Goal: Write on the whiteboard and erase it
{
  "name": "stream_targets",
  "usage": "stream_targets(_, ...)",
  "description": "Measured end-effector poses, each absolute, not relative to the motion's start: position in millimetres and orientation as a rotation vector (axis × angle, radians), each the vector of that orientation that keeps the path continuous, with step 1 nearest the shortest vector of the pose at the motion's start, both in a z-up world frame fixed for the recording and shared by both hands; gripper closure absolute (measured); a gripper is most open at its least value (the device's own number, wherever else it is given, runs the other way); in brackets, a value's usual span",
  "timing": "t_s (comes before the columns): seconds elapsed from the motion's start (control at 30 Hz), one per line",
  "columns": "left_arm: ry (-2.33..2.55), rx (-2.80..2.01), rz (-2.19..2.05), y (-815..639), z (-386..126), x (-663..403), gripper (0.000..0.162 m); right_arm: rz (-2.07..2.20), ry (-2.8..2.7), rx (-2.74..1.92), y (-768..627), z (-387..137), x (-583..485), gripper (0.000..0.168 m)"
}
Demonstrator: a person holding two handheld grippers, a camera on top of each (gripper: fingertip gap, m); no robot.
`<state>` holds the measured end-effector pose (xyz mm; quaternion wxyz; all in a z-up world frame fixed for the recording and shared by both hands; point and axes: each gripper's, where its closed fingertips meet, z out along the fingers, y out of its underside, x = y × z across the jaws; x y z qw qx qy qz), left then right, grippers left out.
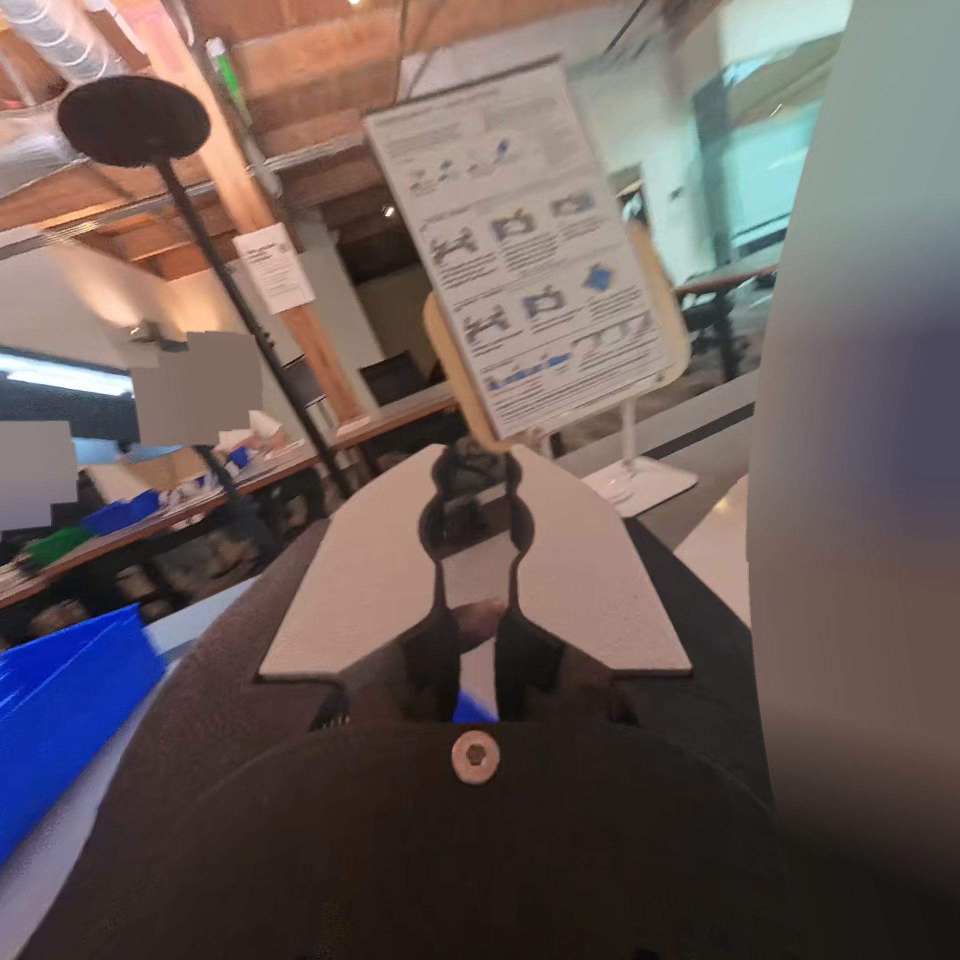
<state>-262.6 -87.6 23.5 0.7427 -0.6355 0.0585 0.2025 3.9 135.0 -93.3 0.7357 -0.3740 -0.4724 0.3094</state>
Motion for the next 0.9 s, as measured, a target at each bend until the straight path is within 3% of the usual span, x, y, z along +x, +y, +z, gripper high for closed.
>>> stream_targets(0.1,0.065,-1.634,0.555,-104,-1,-314,0.097,0.728,-0.901,-0.771,137,-74,11,0.034)
stream_targets(0.13,0.039,-1.745,0.551,-109,-15,-328,0.083,0.748,-0.86,-0.758,137,-68,15,0.021)
stream_targets(0.2,-0.004,-1.949,0.478,-118,-45,-349,0.072,0.784,-0.794,-0.724,136,-59,26,0.021)
stream_targets(0.3,-0.076,-2.19,0.304,-131,-87,-370,0.072,0.845,-0.757,-0.75,141,-59,30,0.021)
stream_targets(0.53,-0.17,-2.497,0.16,-149,-166,-395,0.087,0.817,-0.799,-0.784,142,-68,22,0.022)
stream_targets(0.9,-0.104,-2.641,0.27,-137,-182,-400,0.095,0.778,-0.868,-0.79,139,-76,14,0.029)
